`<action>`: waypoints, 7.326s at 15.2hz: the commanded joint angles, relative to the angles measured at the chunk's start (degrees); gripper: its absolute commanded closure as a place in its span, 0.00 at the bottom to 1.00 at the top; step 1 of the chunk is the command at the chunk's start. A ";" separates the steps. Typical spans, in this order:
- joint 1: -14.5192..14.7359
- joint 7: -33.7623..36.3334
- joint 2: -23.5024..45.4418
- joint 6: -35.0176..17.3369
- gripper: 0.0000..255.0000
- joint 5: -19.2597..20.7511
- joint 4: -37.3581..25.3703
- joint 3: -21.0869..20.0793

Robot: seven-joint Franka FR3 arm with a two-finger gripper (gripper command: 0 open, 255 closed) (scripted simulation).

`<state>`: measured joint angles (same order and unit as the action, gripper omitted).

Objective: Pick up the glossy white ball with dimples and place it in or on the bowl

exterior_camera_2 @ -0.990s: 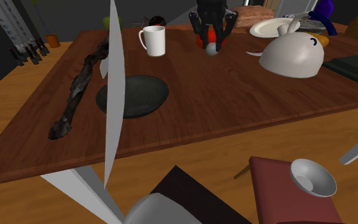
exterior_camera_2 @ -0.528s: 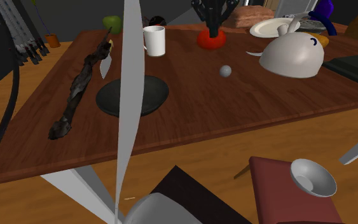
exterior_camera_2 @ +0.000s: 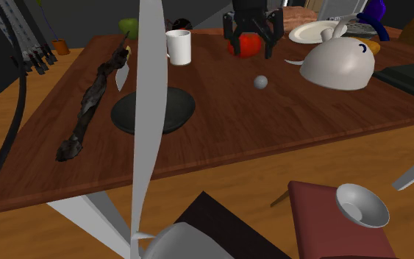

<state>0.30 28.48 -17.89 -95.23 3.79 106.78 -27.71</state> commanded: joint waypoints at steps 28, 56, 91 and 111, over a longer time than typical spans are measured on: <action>-1.30 2.18 1.08 -9.62 1.00 4.16 10.77 -0.36; -0.25 1.27 -2.05 9.19 1.00 2.28 -5.10 -1.26; 12.67 17.49 -28.44 13.97 1.00 -15.52 15.47 -11.41; 10.86 18.61 -24.92 20.34 0.00 -14.27 5.48 -11.90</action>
<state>11.21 47.05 -42.92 -75.02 -10.50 112.48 -39.55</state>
